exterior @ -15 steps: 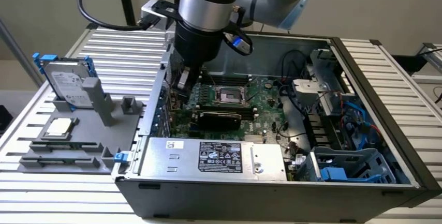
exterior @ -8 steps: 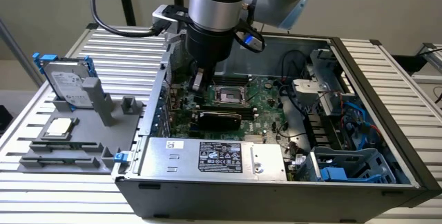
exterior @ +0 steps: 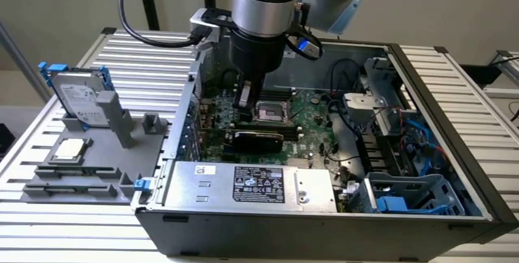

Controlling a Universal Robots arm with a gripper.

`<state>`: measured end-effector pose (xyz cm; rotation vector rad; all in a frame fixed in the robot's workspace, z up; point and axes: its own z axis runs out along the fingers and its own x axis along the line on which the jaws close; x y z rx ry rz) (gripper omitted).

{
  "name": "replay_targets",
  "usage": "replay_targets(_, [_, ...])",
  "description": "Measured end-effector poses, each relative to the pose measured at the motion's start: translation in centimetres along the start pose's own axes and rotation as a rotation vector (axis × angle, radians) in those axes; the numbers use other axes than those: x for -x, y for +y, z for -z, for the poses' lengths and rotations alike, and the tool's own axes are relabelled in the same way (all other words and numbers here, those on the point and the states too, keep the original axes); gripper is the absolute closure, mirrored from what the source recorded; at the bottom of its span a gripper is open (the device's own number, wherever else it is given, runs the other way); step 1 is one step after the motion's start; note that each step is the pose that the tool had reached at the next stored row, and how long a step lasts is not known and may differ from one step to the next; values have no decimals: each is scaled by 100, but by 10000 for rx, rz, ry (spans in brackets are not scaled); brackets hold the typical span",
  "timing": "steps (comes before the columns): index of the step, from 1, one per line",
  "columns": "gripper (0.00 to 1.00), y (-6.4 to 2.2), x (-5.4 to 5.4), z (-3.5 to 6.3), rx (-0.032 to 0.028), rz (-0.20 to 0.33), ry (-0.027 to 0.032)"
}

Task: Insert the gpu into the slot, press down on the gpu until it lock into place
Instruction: 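Press down on the gpu until it lock into place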

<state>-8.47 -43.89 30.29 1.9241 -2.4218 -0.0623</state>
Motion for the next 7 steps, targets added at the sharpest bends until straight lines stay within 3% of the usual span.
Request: replay_targets(7, [89,-1,0,1,59,1,15])
